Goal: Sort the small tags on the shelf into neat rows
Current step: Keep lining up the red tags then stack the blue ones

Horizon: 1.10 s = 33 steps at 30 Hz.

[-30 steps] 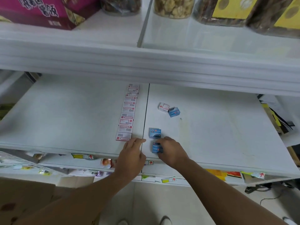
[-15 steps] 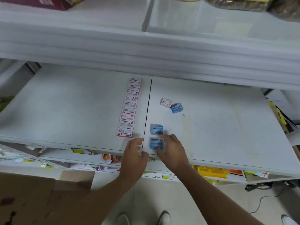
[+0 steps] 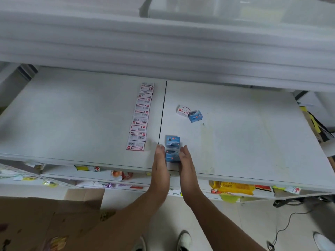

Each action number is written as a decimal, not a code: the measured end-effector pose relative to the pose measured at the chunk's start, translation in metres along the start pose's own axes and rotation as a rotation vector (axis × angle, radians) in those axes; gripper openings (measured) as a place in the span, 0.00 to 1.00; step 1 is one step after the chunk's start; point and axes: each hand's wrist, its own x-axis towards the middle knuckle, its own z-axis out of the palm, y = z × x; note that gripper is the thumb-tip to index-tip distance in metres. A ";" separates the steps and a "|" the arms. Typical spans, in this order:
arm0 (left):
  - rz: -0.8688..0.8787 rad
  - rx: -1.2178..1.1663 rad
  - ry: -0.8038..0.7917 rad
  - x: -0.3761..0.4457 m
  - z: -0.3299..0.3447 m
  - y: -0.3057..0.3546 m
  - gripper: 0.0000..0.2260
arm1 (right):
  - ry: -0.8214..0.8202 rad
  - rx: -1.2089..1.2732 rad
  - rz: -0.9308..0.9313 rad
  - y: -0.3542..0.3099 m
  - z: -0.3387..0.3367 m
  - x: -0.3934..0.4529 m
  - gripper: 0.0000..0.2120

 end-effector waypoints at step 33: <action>0.135 0.632 -0.106 0.035 -0.012 0.065 0.32 | -0.004 -0.532 -0.167 -0.048 -0.030 0.051 0.18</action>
